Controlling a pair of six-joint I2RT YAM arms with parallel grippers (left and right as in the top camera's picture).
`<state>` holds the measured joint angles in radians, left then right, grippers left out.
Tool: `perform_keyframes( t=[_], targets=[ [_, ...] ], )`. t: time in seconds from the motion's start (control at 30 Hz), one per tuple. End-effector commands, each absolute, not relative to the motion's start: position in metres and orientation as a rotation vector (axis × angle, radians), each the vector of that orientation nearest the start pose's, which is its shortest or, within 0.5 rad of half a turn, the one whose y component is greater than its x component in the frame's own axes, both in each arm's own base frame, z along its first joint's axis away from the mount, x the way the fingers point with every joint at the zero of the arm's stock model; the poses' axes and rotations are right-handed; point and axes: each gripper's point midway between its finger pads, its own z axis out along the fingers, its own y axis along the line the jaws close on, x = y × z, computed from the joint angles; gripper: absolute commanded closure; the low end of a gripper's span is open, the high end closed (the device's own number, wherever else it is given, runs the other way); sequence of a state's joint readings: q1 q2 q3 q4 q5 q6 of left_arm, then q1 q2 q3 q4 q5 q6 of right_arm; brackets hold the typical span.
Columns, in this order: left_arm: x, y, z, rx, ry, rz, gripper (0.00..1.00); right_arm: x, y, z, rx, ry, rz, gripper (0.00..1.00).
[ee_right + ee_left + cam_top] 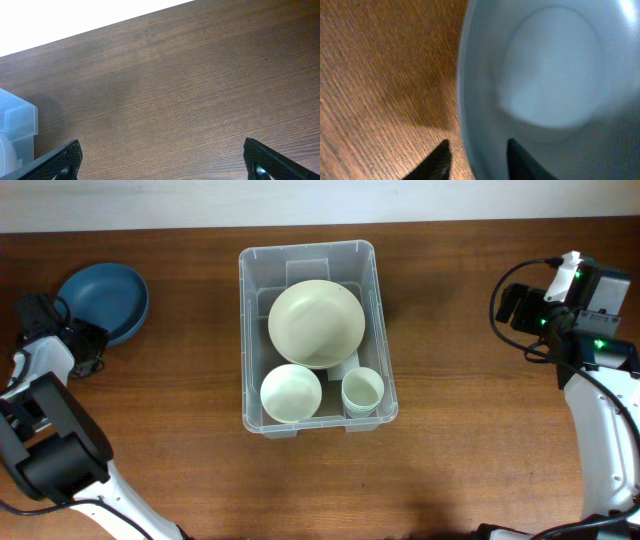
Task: Pack container
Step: 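Lift the blue plate and carry it over the bin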
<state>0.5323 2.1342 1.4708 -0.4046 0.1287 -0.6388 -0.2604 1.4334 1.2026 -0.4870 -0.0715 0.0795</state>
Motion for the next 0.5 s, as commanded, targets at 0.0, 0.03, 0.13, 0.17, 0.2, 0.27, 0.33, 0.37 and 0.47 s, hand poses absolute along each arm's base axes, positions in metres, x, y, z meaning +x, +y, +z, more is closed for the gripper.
perform_keyframes(
  t=[0.0, 0.03, 0.13, 0.17, 0.2, 0.27, 0.33, 0.37, 0.47],
  targets=[
    [0.450, 0.238, 0.017, -1.423, 2.227, -0.219, 0.72, 0.410, -0.099, 0.226, 0.358, 2.232, -0.015, 0.01],
    [0.450, 0.238, 0.017, -1.423, 2.226, -0.219, 0.76, 0.410, -0.099, 0.226, 0.358, 2.232, -0.015, 0.01],
    [0.451, 0.239, 0.018, -1.420, 2.223, -0.219, 0.92, 0.410, -0.099, 0.226, 0.358, 2.232, -0.015, 0.01],
    [0.452, 0.239, 0.019, -1.419, 2.221, -0.218, 0.95, 0.410, -0.099, 0.226, 0.358, 2.232, -0.015, 0.01],
    [0.453, 0.240, 0.020, -1.417, 2.219, -0.219, 0.96, 0.410, -0.099, 0.226, 0.358, 2.232, -0.015, 0.01],
    [0.456, 0.241, 0.025, -1.410, 2.210, -0.219, 0.97, 0.410, -0.099, 0.226, 0.358, 2.232, -0.015, 0.01],
    [0.459, 0.243, 0.033, -1.398, 2.197, -0.219, 0.99, 0.410, -0.098, 0.226, 0.358, 2.233, -0.015, 0.01],
    [0.461, 0.245, 0.039, -1.390, 2.187, -0.219, 0.99, 0.410, -0.098, 0.226, 0.358, 2.233, -0.015, 0.01],
    [0.468, 0.248, 0.064, -1.360, 2.155, -0.217, 0.99, 0.410, -0.099, 0.226, 0.358, 2.232, -0.015, 0.01]
  ],
)
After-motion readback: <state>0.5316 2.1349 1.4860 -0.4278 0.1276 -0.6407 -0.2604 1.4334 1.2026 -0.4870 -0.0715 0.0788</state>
